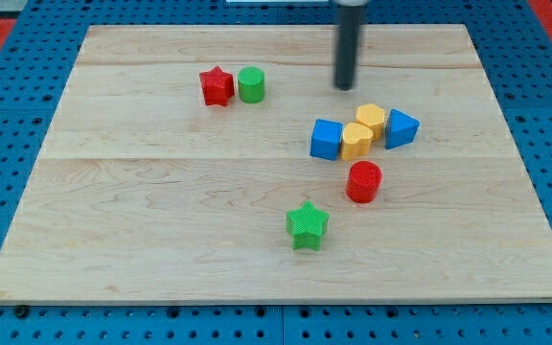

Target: Slide your arm towards the red circle

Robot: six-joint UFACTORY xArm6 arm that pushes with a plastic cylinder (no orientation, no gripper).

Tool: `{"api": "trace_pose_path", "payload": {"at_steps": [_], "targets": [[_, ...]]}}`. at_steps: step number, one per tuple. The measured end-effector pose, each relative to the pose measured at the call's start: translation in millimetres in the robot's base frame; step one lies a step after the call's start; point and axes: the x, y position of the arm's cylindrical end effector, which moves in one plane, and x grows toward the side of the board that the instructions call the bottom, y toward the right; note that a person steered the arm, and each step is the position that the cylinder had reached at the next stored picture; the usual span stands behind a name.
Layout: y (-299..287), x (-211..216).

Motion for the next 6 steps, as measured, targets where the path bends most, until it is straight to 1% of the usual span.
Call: {"api": "trace_pose_path", "payload": {"at_steps": [1, 2, 3, 4, 6], "targets": [[111, 18], [158, 93], [162, 185], [91, 216], [-7, 198]]}}
